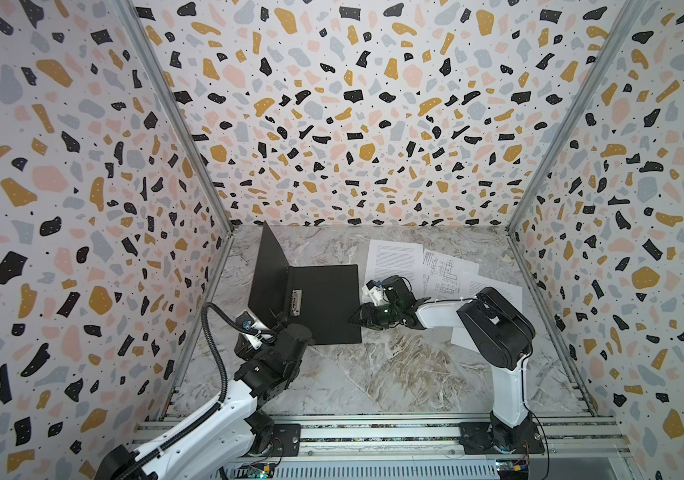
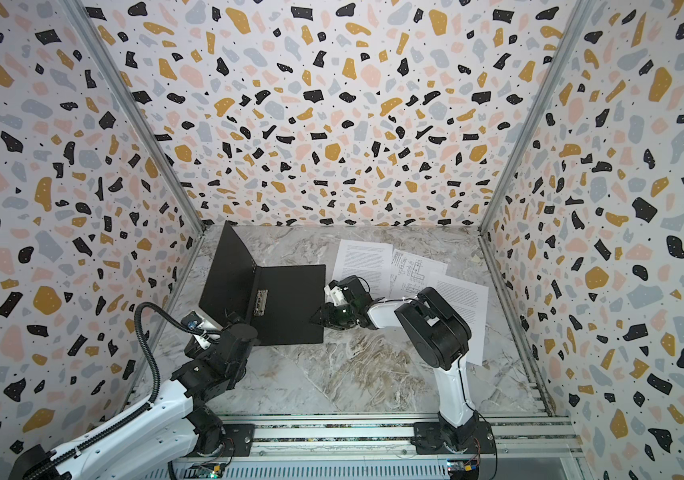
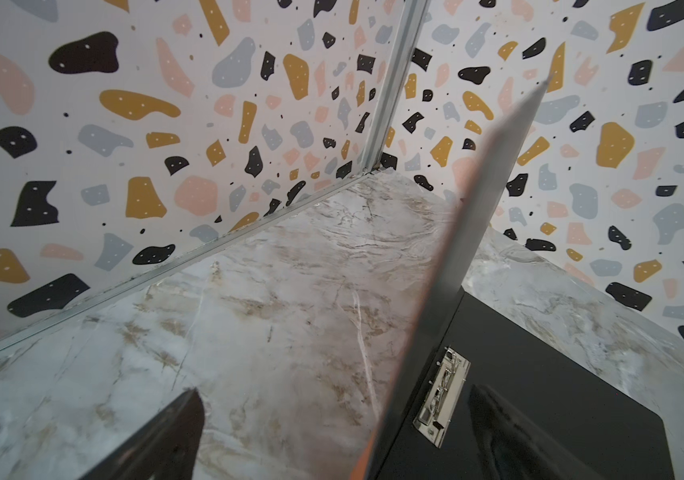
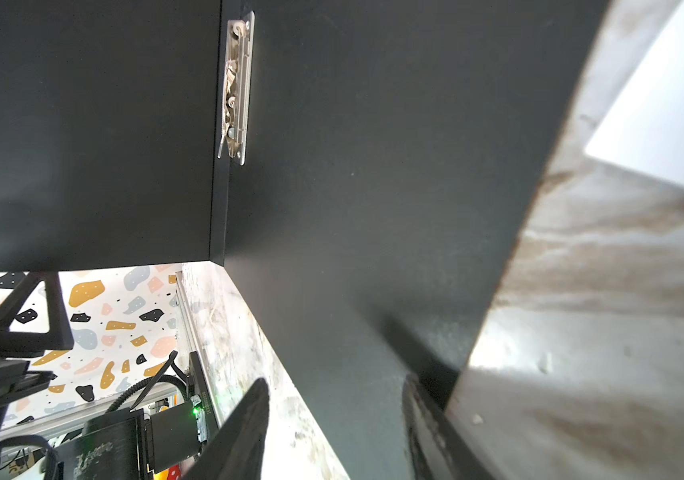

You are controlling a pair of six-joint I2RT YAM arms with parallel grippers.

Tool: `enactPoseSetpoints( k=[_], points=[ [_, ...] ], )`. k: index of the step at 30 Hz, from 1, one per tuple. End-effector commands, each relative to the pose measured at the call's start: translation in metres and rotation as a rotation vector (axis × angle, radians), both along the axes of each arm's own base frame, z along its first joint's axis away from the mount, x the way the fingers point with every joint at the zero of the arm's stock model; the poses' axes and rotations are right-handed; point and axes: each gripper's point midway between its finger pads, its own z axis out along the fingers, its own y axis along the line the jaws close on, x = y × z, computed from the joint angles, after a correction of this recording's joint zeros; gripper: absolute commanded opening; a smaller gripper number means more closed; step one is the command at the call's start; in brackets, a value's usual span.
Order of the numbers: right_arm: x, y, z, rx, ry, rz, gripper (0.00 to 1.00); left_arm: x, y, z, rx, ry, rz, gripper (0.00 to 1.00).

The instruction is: Put the files into the folder

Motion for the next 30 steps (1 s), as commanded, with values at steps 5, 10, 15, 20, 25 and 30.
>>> enactPoseSetpoints(
  k=[5,10,15,20,25,30],
  points=[
    [-0.009,-0.023,-0.043,-0.141,0.089,-0.041,0.52,-0.001,0.016,0.006,-0.05,0.04,0.09,0.99],
    [-0.009,-0.022,-0.042,-0.132,0.091,-0.035,0.52,-0.001,0.017,0.008,-0.097,0.023,0.105,1.0],
    [-0.007,-0.019,-0.036,-0.111,0.08,-0.028,0.52,0.014,0.002,0.01,-0.093,0.024,0.013,1.0],
    [-0.006,-0.012,-0.021,-0.062,0.03,0.0,0.52,0.041,-0.025,0.003,-0.057,0.088,-0.154,0.98],
    [0.001,-0.009,0.006,-0.023,-0.064,0.014,0.52,0.071,-0.044,-0.025,-0.069,0.229,-0.296,0.86],
    [0.006,-0.014,0.032,-0.027,-0.156,0.015,0.56,0.092,-0.043,-0.04,-0.057,0.3,-0.339,0.74]
  ],
)
